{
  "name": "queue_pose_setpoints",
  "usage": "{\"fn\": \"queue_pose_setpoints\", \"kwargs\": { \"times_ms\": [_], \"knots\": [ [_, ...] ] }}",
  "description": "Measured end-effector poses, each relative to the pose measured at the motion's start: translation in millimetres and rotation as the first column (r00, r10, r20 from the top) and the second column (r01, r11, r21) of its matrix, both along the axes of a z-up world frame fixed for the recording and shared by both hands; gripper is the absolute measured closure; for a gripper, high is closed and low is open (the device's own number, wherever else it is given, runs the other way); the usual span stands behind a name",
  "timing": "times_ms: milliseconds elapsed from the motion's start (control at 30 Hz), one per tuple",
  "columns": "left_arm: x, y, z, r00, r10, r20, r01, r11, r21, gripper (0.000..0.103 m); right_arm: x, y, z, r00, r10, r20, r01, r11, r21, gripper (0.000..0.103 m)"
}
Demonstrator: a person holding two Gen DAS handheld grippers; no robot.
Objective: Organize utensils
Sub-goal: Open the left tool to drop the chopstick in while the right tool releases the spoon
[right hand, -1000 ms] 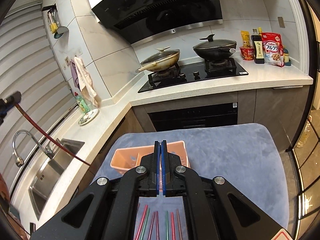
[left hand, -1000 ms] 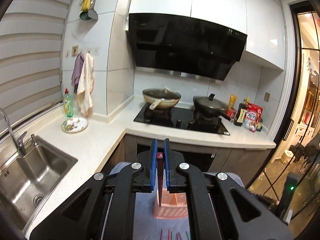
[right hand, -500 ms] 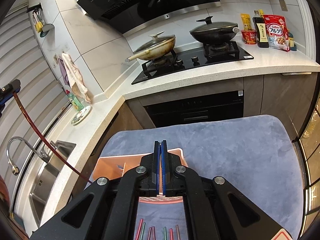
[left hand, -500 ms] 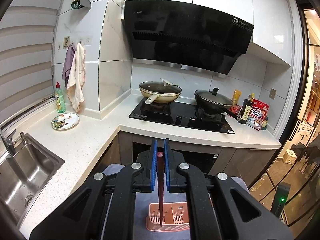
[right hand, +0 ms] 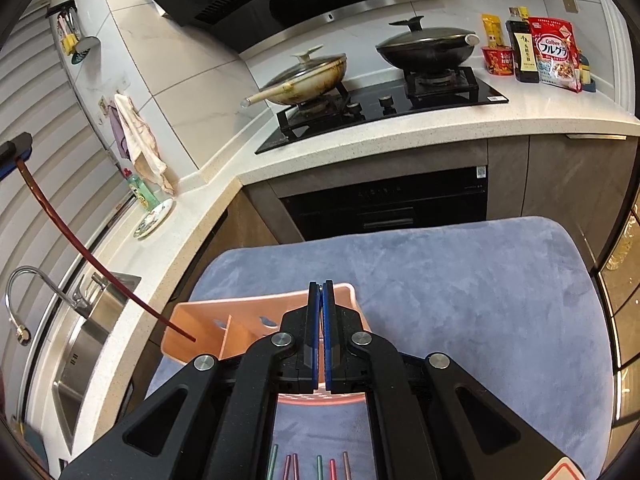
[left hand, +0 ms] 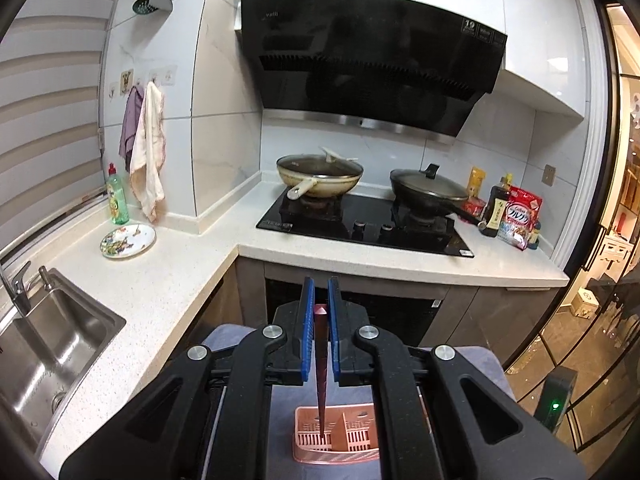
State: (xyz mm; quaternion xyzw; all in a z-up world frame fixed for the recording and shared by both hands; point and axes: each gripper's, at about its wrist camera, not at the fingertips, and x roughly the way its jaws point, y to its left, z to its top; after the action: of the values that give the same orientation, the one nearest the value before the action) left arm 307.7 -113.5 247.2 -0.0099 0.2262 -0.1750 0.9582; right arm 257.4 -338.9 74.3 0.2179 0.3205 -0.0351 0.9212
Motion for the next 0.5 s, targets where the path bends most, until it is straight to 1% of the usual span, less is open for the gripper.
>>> {"fn": "queue_pose_setpoints", "kwargs": {
  "times_ms": [67,133,167,200,233,267,300,333,400,500],
  "knots": [
    [4.2,2.8,-6.9,1.000,0.009,-0.018,-0.009,1.000,0.004,0.096,-3.3,-1.3,1.3,1.000,-0.012,0.004,0.012,1.000,-0.003,0.094],
    [4.7,5.7,-10.0,1.000,0.018,-0.021,-0.018,1.000,0.002,0.094,-6.2,-3.5,4.3,1.000,-0.016,0.007,0.016,1.000,0.004,0.093],
    [4.3,8.3,-11.2,1.000,0.018,-0.024,-0.018,1.000,0.000,0.090,-8.1,-3.9,6.6,1.000,-0.017,0.011,0.017,1.000,0.005,0.092],
    [3.4,10.2,-12.3,0.999,0.021,-0.025,-0.021,1.000,0.002,0.080,-11.0,-4.2,9.4,1.000,-0.017,0.017,0.017,1.000,0.005,0.091],
    [2.1,12.6,-12.9,0.999,0.029,-0.025,-0.028,1.000,0.004,0.073,-15.5,-3.8,13.9,1.000,-0.017,0.025,0.017,1.000,0.000,0.090],
    [-1.1,15.8,-12.8,0.999,0.035,-0.019,-0.035,0.999,0.006,0.064,-20.6,-3.3,18.4,0.999,-0.018,0.033,0.018,1.000,-0.003,0.086],
    [-4.7,18.1,-12.7,0.999,0.040,-0.014,-0.040,0.999,0.010,0.060,-26.9,-2.3,23.6,0.999,-0.016,0.045,0.016,1.000,-0.008,0.081],
    [-8.5,20.6,-11.8,0.999,0.041,-0.010,-0.041,0.999,0.014,0.058,-32.2,-1.2,27.5,0.998,-0.014,0.054,0.015,1.000,-0.016,0.079],
    [-18.8,28.1,-10.8,0.999,0.049,-0.004,-0.049,0.999,0.021,0.047,-48.7,4.5,39.1,0.997,-0.015,0.072,0.019,0.998,-0.058,0.074],
    [-38.2,41.6,-14.7,0.998,0.062,-0.003,-0.062,0.997,0.036,0.038,-78.2,10.9,46.9,0.997,-0.004,0.081,0.012,0.996,-0.089,0.067]
  ]
}}
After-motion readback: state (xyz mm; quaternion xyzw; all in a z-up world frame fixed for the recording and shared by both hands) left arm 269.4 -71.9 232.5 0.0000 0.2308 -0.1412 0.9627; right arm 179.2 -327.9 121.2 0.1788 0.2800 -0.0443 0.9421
